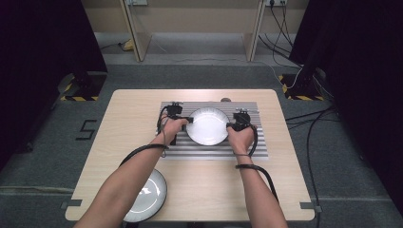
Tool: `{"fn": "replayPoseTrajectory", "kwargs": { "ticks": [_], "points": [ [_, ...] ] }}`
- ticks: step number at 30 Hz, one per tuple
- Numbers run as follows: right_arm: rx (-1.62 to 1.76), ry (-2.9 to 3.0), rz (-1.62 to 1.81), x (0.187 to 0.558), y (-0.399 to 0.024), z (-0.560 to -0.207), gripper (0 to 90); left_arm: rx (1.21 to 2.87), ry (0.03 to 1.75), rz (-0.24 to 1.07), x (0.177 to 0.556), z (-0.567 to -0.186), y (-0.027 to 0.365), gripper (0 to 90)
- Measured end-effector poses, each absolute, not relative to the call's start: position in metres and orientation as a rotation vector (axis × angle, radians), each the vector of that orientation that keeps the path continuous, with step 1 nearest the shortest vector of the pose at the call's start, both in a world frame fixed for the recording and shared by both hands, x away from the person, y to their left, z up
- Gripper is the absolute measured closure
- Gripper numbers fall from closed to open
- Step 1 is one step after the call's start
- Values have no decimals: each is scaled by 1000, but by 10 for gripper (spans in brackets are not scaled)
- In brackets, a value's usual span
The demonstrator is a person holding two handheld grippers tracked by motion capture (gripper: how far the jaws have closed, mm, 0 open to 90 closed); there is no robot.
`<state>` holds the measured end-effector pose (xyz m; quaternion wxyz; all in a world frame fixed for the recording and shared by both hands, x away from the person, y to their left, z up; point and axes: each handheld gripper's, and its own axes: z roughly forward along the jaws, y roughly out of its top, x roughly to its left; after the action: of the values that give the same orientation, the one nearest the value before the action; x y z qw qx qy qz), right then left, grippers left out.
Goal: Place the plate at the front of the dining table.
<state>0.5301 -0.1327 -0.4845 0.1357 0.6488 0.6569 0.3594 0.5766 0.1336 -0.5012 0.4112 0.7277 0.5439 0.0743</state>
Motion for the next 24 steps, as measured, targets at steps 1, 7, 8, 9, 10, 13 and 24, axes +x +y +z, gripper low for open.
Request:
{"fn": "replayPoseTrajectory", "kwargs": {
  "ticks": [1,7,8,9,10,13,24],
  "points": [
    [1879,1899,1049,530,-133,-486,781,1837,1364,212,577,-503,134,783],
    [1844,1888,1074,529,-135,-480,697,1808,1330,277,578,-492,136,623],
    [1833,1886,1078,529,-137,-479,682,1807,1319,283,578,-489,136,595],
    [1829,1884,1080,528,-137,-478,671,1803,1308,293,578,-486,137,576],
    [1824,1882,1078,527,-138,-477,659,1802,1299,303,578,-482,138,553],
    [1810,1886,1076,524,-142,-475,628,1809,1285,308,575,-474,143,494],
    [1756,1879,1095,506,-165,-458,547,1835,1233,371,556,-448,179,388]
  ]
}}
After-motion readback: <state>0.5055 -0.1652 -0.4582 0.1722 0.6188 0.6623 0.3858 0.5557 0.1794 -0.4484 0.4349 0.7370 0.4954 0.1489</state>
